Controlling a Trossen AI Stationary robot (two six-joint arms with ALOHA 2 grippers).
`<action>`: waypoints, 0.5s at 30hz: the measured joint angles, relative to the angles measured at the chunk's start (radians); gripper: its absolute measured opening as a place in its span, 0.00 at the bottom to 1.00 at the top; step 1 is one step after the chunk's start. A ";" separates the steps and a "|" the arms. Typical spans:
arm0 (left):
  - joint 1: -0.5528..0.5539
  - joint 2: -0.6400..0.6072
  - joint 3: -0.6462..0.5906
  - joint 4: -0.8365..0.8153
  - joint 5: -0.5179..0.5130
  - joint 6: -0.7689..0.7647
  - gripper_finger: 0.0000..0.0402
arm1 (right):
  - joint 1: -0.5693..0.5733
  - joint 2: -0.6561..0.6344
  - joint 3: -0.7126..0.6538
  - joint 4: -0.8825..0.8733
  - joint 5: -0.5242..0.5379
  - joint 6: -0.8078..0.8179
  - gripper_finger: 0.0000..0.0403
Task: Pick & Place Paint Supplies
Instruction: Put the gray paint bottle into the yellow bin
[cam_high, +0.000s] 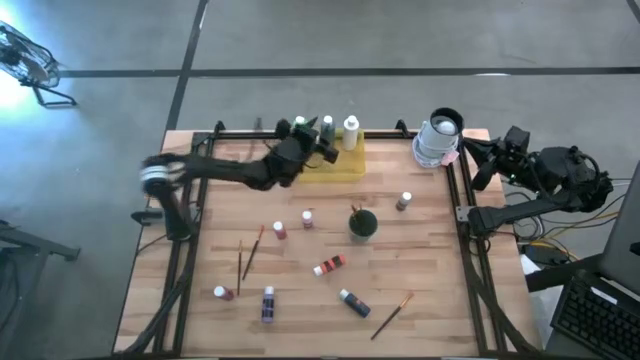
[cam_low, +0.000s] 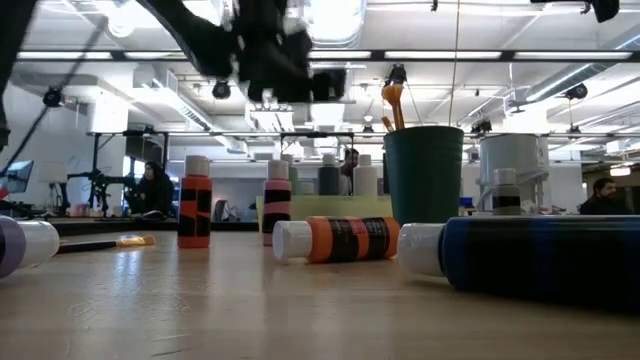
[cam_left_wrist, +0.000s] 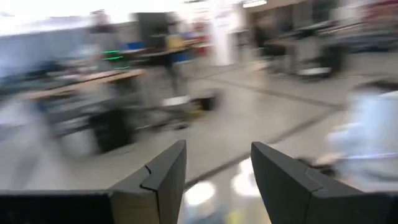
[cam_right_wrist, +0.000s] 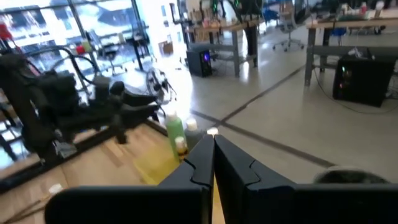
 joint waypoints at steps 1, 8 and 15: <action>0.000 -0.064 0.000 -0.074 0.075 -0.025 0.46 | 0.000 0.002 0.000 0.028 0.000 -0.020 0.02; 0.031 -0.479 0.000 -0.593 0.547 -0.192 0.46 | 0.000 0.060 0.000 0.345 -0.041 -0.264 0.02; 0.042 -0.815 0.000 -0.855 0.755 -0.293 0.46 | 0.000 0.225 0.014 0.528 -0.054 -0.355 0.02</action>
